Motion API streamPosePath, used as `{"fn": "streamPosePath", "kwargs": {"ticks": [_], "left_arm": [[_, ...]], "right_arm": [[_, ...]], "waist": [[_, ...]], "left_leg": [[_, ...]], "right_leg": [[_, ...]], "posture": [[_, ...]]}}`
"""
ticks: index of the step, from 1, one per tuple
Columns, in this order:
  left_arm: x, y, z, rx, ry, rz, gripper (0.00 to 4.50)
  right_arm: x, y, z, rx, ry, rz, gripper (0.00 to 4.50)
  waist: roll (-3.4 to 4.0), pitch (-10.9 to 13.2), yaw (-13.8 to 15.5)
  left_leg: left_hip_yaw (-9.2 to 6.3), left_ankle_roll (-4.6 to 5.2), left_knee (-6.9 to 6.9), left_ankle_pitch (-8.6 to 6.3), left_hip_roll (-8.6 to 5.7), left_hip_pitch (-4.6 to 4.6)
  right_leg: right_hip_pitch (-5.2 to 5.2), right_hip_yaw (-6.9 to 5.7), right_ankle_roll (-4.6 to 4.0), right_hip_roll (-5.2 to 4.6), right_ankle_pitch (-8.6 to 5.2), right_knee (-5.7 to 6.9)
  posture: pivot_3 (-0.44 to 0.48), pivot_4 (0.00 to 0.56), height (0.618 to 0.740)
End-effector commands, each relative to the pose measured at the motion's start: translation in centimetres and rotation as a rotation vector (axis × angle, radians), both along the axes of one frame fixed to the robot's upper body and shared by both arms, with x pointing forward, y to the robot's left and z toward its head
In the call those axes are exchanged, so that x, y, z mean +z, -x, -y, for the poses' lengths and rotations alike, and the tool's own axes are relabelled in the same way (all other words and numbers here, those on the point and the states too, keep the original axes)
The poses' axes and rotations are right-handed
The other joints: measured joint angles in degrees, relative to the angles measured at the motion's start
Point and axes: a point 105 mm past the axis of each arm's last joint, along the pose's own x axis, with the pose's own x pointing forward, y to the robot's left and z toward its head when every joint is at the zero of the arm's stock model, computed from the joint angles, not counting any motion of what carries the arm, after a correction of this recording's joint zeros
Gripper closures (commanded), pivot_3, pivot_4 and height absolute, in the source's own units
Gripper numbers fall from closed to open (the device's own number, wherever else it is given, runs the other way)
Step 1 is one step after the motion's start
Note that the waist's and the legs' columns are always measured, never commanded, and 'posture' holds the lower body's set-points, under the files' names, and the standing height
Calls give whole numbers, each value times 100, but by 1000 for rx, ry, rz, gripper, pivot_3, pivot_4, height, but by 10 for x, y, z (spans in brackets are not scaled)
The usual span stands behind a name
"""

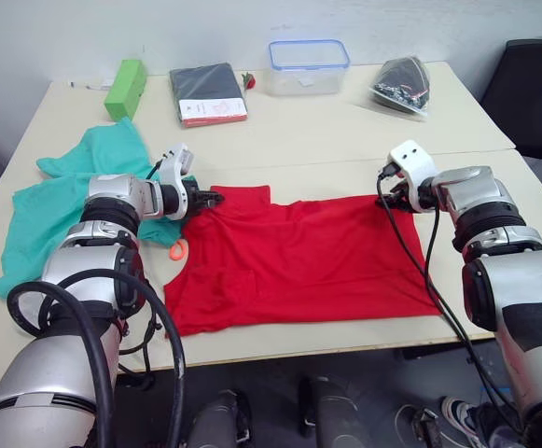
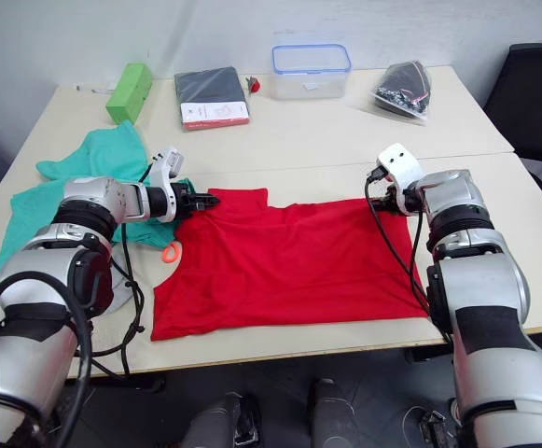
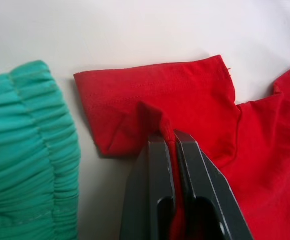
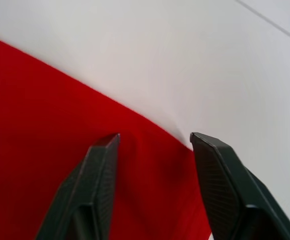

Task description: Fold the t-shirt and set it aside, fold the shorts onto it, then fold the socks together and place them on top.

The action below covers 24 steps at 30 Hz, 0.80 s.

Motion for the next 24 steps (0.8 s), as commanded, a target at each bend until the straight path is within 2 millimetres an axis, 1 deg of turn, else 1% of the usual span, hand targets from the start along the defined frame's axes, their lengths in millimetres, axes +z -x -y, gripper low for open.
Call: {"fn": "streamPosePath", "kwargs": {"ticks": [1, 3, 6, 8, 10, 13, 14, 20, 22, 24], "left_arm": [[14, -3, -1, -9, -6, 52, 4500], [15, -3, -1, -9, -6, 54, 4500], [16, -3, -2, -9, -6, 56, 4500], [17, -3, -2, -8, -6, 58, 4500], [18, -3, -3, -6, -3, 60, 4500], [18, -3, -3, -4, 2, 62, 4500], [18, -3, -3, -6, 3, 60, 4500], [18, -3, -3, -17, 3, 69, 4500], [23, -3, -2, -35, 4, 102, 4500], [32, -5, -1, -85, -27, 182, 4500]], "right_arm": [[0, 2, -2, -16, -27, -46, 2327], [-5, 5, -4, -20, -40, -80, 2327], [-6, 6, -7, -39, -77, -103, 2327], [-4, 6, -8, -54, -103, -108, 2702], [-4, 6, -6, -55, -103, -108, 3183], [-4, 7, -5, -54, -102, -107, 4205], [-3, 7, -5, -52, -100, -105, 4481], [-1, 4, -4, -39, -87, -70, 4481], [2, 3, -4, -7, -69, -37, 4481], [8, 0, -4, 41, -42, 16, 4481]], "waist": [[0, 0, 0], [0, 0, 0], [0, 0, 1], [0, 0, 1], [0, 0, 0], [0, 0, 0], [0, 0, 0], [-1, 0, 0], [-1, 0, -1], [-1, 0, -3]], "left_leg": [[0, 0, 0, 0, 0, 0], [0, 0, 0, 0, 0, 0], [0, 0, 0, 0, 0, 0], [0, 0, 0, 0, 1, 0], [-1, 0, 0, 0, 1, 0], [0, 0, 0, 0, 0, 0], [0, 0, 0, 0, 0, 0], [0, 0, 1, 0, 0, 0], [0, 0, 1, 0, 0, 0], [2, 0, 1, 0, -1, 0]], "right_leg": [[0, 1, 0, 0, 0, 0], [0, 0, 0, 0, 0, 0], [0, 0, 0, 0, 0, 0], [0, 0, 0, 0, 0, 0], [0, 0, 0, 1, 0, 1], [0, 0, 0, 0, 0, 1], [0, 1, 0, 0, 0, 2], [0, 1, 0, 0, 0, 2], [0, 1, 0, 0, 0, 2], [0, 1, 0, 0, 0, 2]], "posture": [[0, 150, 740], [0, 150, 740], [0, 150, 740], [0, 150, 740], [0, 150, 740], [0, 150, 740], [0, 150, 740], [0, 150, 740], [0, 150, 740], [0, 150, 740]]}}
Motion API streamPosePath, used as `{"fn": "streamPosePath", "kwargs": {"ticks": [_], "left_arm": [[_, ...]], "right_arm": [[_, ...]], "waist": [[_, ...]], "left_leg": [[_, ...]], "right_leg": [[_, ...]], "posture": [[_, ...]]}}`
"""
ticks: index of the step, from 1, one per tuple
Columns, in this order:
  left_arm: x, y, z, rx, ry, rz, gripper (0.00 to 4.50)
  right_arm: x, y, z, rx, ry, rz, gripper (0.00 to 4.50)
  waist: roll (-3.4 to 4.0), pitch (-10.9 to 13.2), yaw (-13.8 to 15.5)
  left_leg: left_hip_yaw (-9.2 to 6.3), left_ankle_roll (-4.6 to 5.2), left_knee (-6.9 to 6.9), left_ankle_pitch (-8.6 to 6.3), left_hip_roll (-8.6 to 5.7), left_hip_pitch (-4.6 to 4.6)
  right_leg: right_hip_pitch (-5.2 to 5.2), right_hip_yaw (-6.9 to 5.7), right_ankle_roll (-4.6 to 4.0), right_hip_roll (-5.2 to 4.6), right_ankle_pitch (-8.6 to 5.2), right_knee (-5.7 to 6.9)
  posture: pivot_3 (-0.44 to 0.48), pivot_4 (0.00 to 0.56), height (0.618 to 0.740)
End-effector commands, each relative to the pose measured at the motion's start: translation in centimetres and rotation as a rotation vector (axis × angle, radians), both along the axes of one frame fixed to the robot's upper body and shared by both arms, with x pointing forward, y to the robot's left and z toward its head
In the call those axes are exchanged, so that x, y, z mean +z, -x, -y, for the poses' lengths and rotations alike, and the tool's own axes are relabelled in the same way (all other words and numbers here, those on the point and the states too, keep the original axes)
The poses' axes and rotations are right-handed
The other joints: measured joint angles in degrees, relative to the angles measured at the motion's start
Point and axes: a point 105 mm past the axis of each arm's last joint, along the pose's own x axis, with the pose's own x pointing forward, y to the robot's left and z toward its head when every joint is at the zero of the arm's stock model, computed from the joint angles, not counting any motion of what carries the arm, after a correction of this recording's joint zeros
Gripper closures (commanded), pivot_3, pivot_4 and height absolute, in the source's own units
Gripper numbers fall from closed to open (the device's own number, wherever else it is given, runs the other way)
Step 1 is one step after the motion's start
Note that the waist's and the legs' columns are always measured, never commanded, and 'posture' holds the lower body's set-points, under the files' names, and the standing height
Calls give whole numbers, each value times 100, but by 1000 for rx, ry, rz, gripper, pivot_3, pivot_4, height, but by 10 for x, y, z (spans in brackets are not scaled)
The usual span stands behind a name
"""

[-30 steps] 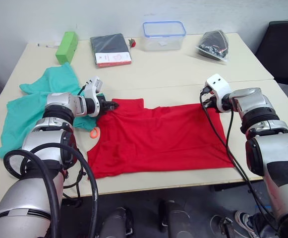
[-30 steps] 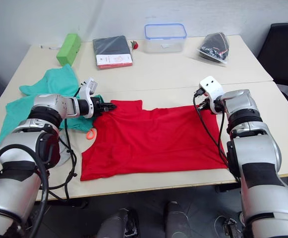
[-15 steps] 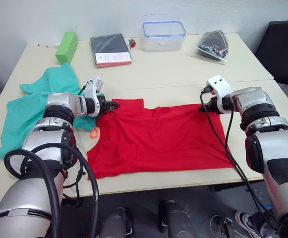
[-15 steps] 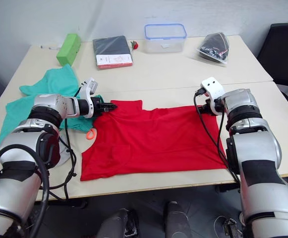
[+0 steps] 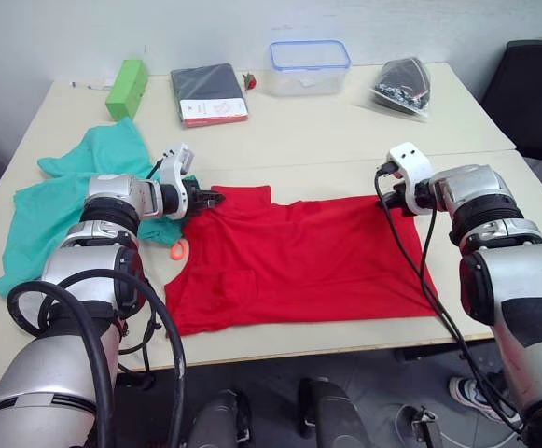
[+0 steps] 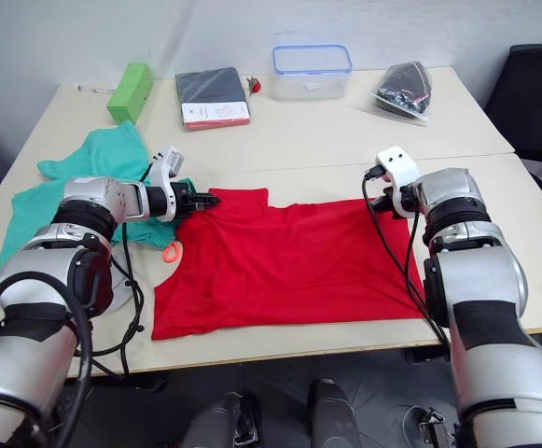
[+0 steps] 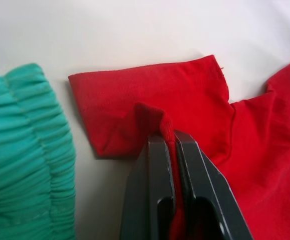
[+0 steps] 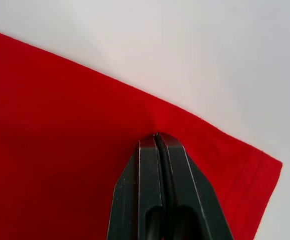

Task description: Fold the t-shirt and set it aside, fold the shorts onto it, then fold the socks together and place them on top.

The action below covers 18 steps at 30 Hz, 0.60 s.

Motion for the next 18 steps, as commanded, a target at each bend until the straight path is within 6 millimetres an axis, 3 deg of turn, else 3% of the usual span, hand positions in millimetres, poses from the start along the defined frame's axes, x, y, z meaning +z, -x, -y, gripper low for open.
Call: {"fn": "streamPosePath", "kwargs": {"ticks": [1, 6, 12, 18], "left_arm": [[32, -4, -1, -86, -51, 191, 4500], [45, 1, 5, -250, -151, 396, 4500], [31, 11, -1, -343, -296, 505, 4500], [34, 24, -2, -409, -270, 543, 4500]], "right_arm": [[15, -3, 3, 73, 38, 102, 4481], [29, -2, 7, 175, 81, 210, 4481], [32, 4, 21, 195, 109, 288, 4481], [37, 1, 22, 160, 97, 293, 4481]], "waist": [[0, 0, 0], [0, 0, -1], [0, 0, 7], [0, 0, 2]], "left_leg": [[0, 0, 0, 0, 0, 0], [9, -1, -3, 0, -1, -3], [10, -1, -4, 0, 1, -3], [15, 0, -3, 0, 6, -4]], "right_leg": [[-1, 0, 0, 0, 0, 0], [-10, 6, 0, 1, 0, 2], [-13, 9, 0, 2, 0, 2], [-18, 14, 0, 3, 0, 3]], "posture": [[0, 150, 740], [0, 150, 740], [0, 150, 740], [0, 150, 740]]}}
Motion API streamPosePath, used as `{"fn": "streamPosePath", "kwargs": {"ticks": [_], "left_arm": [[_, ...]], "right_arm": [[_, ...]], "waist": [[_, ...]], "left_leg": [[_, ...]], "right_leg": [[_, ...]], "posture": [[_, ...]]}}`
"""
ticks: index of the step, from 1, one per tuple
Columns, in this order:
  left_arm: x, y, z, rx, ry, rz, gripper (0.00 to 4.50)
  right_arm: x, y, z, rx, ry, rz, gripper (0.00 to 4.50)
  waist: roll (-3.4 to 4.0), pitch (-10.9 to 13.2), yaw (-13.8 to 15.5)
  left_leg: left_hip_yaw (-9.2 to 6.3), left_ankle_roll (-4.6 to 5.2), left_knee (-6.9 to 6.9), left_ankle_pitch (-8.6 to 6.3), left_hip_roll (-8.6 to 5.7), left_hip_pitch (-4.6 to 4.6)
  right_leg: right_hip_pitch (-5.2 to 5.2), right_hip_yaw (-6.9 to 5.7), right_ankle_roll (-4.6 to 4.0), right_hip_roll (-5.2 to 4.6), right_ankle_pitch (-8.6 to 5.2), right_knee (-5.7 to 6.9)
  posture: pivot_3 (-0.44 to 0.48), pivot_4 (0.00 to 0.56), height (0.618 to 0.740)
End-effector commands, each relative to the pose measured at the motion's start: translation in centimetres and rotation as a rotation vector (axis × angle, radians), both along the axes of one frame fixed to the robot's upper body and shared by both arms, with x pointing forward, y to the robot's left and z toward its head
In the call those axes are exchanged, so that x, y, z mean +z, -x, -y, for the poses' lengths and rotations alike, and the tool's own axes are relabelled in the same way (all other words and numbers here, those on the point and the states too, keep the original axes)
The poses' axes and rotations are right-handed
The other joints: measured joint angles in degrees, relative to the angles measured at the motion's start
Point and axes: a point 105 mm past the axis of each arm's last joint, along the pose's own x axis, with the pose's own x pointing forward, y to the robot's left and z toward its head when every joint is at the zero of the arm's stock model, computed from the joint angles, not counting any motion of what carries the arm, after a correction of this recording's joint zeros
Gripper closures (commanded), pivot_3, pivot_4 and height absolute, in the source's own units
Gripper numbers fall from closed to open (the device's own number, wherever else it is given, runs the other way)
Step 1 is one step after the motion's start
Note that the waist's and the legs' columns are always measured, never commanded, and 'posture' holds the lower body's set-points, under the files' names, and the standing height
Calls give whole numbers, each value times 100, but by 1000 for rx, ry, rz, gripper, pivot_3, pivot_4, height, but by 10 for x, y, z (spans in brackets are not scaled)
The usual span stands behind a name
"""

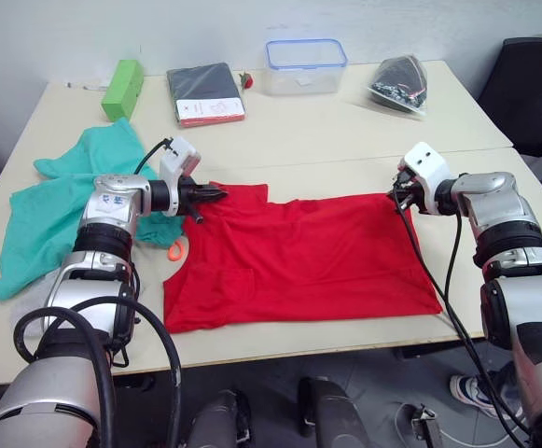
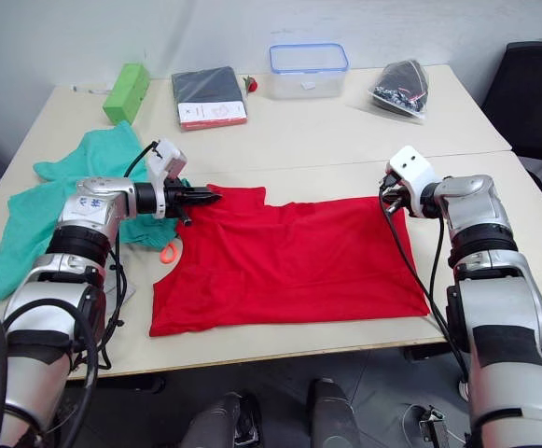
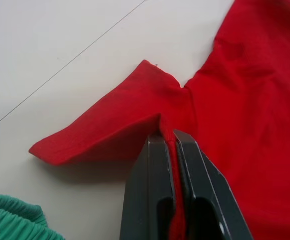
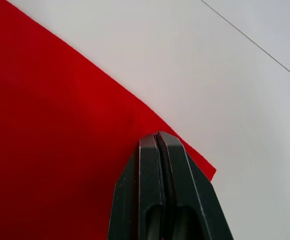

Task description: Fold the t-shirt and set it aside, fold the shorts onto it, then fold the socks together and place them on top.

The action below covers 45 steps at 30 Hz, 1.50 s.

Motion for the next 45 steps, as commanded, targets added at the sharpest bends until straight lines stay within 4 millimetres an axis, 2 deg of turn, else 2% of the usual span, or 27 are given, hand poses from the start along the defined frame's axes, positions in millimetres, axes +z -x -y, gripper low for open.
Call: {"fn": "streamPosePath", "kwargs": {"ticks": [1, 4, 8, 13, 23, 27, 30, 38, 39, 45], "left_arm": [[24, 9, 1, -70, 17, 72, 4500], [27, 18, 1, -110, 24, 69, 4500], [27, 25, 0, -125, 25, 59, 4500], [25, 30, 2, -127, 28, 57, 4500], [23, 33, 5, -117, 31, 63, 4500], [26, 33, 4, -108, 32, 74, 4500], [29, 32, 3, -100, 36, 80, 4500], [29, 33, 0, -92, 36, 75, 4500], [29, 33, 0, -91, 36, 75, 4500], [31, 29, 0, -97, 27, 92, 4500]], "right_arm": [[25, -4, -3, 0, -24, 53, 4481], [20, -5, -12, 33, 55, -10, 3934], [16, -9, -15, -22, 125, -67, 2584], [7, -6, -13, -122, 55, -185, 896], [6, -1, -20, -282, -217, -297, 896], [3, 0, -21, -310, -260, -317, 896], [-3, 2, -21, -308, -253, -343, 1522], [-3, -1, -22, -302, -246, -315, 4325], [-3, -1, -22, -292, -239, -313, 4478], [7, -2, -22, -197, -161, -265, 4478]], "waist": [[0, 0, 5], [0, 0, 0], [0, 0, -16], [0, 0, 20], [0, 0, 8], [1, 0, 3], [1, 0, 4], [1, 0, -3], [1, 0, -3], [1, 0, -1]], "left_leg": [[0, 0, 0, 0, 0, 0], [0, 0, 0, 0, -1, 0], [2, 0, 0, 0, 3, 0], [-1, 1, 1, 1, 1, -4], [-2, 3, 0, 1, 1, -5], [-1, 2, -1, 1, 3, -5], [-1, 2, -1, 1, 1, -4], [0, 1, -1, 2, 3, -4], [0, 1, -1, 2, 3, -4], [0, 1, -1, 2, 2, -4]], "right_leg": [[0, 0, 0, 0, 0, 0], [0, 1, 0, -1, 0, 0], [-3, 3, 0, 2, 0, 2], [-3, 2, -1, -1, 0, 3], [-3, 2, -1, -2, 0, 4], [-4, 3, -1, -1, 0, 3], [-4, 3, -1, -1, 0, 3], [-4, 3, -1, 1, 0, 3], [-4, 3, -1, 1, 0, 3], [-4, 3, -1, 1, 0, 2]], "posture": [[0, 150, 740], [0, 150, 740], [0, 150, 740], [0, 150, 740], [0, 150, 740], [0, 150, 740], [0, 150, 740], [0, 150, 740], [0, 150, 740], [0, 150, 740]]}}
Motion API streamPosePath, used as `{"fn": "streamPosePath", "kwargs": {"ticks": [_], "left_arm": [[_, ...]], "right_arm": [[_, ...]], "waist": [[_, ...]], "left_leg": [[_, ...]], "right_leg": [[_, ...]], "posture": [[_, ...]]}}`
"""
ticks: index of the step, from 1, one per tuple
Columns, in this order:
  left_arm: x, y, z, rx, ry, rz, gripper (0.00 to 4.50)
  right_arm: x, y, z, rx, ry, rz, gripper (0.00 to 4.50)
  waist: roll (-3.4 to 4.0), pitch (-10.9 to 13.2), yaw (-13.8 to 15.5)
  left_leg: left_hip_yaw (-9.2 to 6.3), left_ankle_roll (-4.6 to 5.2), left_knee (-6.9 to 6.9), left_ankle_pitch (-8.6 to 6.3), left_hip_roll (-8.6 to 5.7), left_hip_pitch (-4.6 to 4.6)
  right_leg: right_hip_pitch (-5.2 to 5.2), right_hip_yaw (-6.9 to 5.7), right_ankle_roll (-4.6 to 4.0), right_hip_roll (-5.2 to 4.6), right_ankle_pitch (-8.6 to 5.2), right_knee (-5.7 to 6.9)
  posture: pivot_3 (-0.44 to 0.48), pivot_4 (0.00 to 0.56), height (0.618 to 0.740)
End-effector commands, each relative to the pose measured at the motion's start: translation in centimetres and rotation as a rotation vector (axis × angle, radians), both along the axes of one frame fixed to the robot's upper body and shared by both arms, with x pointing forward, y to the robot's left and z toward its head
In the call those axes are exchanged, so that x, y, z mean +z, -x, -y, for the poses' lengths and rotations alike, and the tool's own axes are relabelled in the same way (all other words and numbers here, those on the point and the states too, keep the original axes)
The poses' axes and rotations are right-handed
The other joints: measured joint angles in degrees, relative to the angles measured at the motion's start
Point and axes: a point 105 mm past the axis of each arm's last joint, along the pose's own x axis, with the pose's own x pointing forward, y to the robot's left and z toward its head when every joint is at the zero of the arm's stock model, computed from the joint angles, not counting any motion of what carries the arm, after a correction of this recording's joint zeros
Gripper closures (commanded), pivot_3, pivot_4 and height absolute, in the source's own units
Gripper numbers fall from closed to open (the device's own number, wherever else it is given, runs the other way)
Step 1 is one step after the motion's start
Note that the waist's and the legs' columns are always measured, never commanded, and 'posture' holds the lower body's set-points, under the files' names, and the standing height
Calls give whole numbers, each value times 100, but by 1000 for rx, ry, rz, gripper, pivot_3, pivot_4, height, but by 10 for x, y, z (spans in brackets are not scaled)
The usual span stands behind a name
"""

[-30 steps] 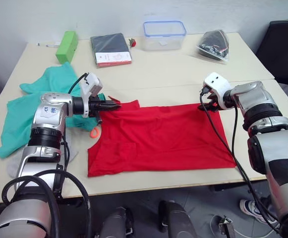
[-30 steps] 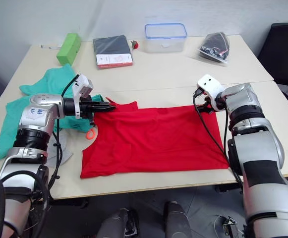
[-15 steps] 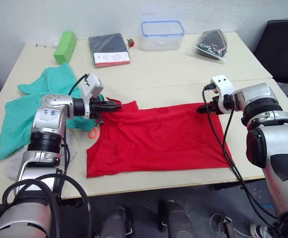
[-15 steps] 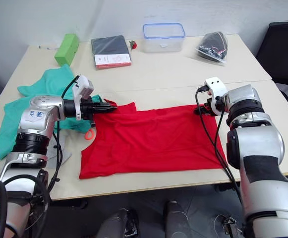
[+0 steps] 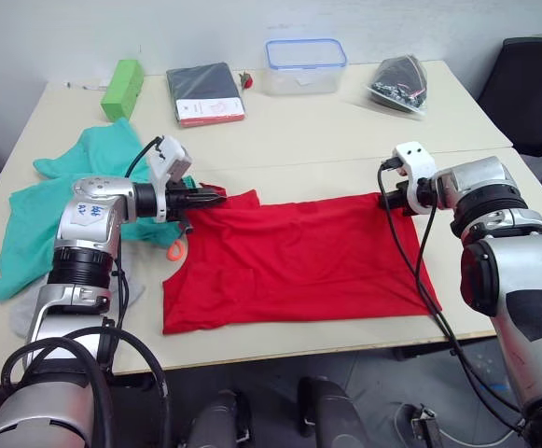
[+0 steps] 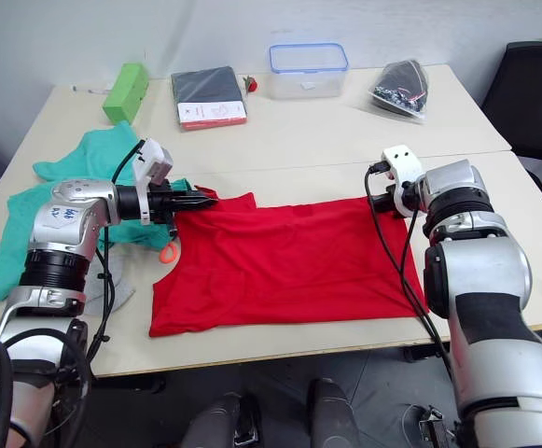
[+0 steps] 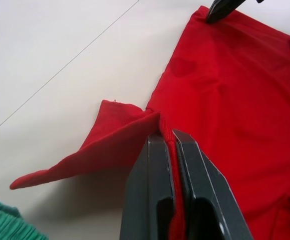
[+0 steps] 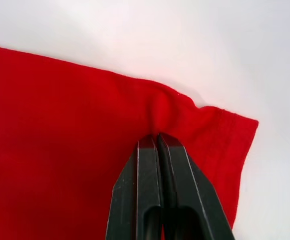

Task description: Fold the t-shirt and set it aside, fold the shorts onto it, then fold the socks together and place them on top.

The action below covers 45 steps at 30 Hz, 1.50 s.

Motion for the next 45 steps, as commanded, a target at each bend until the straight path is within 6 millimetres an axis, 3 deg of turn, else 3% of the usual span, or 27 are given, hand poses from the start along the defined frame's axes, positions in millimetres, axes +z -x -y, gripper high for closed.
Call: {"fn": "streamPosePath", "kwargs": {"ticks": [1, 6, 14, 18, 22, 25, 29, 32, 35, 41, 42, 44, 45], "left_arm": [[16, -1, 2, -21, -2, 72, 4500], [17, 0, 5, -52, -17, 105, 4500], [-11, 4, 4, -71, -206, 283, 4500], [-18, 6, 3, -42, -222, 378, 4500], [-23, 10, 0, 43, -223, 532, 4500], [-30, 20, -2, 86, -269, 673, 4500], [-42, 41, -5, 115, -327, 798, 4500], [-59, 52, -11, 136, -331, 749, 4500], [-67, 55, -15, 152, -325, 691, 4500], [-77, 56, -19, 143, -258, 492, 4500], [-77, 58, -19, 126, -249, 462, 4013], [-77, 63, -21, 106, -221, 396, 3576], [-76, 66, -22, 103, -204, 362, 3223]], "right_arm": [[18, -3, 1, 102, 51, 75, 4478], [25, 0, 9, 256, 177, 142, 4478], [17, 24, 56, 325, 327, 391, 4478], [9, 43, 54, 416, 416, 544, 4478], [-8, 68, 48, 542, 643, 746, 4478], [-17, 85, 46, 648, 810, 880, 4478], [-38, 104, 53, 739, 915, 922, 4478], [-54, 109, 62, 731, 908, 879, 4478], [-55, 109, 64, 705, 885, 875, 4478], [-57, 109, 61, 678, 707, 784, 4478], [-54, 109, 60, 673, 677, 777, 4500], [-48, 109, 62, 663, 626, 756, 4500], [-46, 110, 62, 662, 603, 748, 4086]], "waist": [[0, 0, 0], [0, 0, 11], [0, 0, 48], [0, 0, 37], [0, 0, 52], [0, 0, 50], [-1, -1, 46], [-3, -1, 43], [-4, -2, 43], [-4, -2, 51], [-4, -2, 51], [-4, -2, 52], [-4, -2, 53]], "left_leg": [[0, 0, 0, 0, 0, 0], [1, 0, 0, 0, -1, 0], [-2, 1, 0, 0, -6, -1], [3, 0, 3, 0, -2, 1], [3, 0, 1, 0, -1, 10], [4, 0, 0, 0, -2, 10], [6, -2, 0, -2, -1, 22], [4, -3, -2, -2, 5, 35], [5, -7, -15, -7, 6, 87], [0, -5, -17, -12, 9, 104], [-1, -5, -17, -11, 10, 104], [-2, -4, -16, -11, 10, 103], [-4, -4, -16, -11, 10, 103]], "right_leg": [[0, 0, 0, 0, 0, 0], [0, 0, 0, -1, 0, -1], [2, -4, 1, -7, 1, -5], [1, -1, 1, -6, 0, -5], [6, -1, 1, -26, 0, -6], [7, -1, 1, -39, 0, -12], [12, 3, 1, -46, 0, -28], [35, 0, 0, -43, 0, -49], [86, 1, -1, -41, -1, -65], [106, -2, -2, -42, -1, -68], [106, -3, -2, -41, -1, -67], [106, -4, -2, -41, -1, -67], [106, -3, -2, -41, -1, -67]], "posture": [[0, 150, 740], [0, 150, 740], [0, 150, 740], [0, 150, 740], [0, 150, 740], [0, 150, 740], [0, 150, 740], [0, 150, 740], [0, 150, 740], [0, 150, 740], [0, 150, 740], [0, 150, 740], [0, 150, 740]]}}
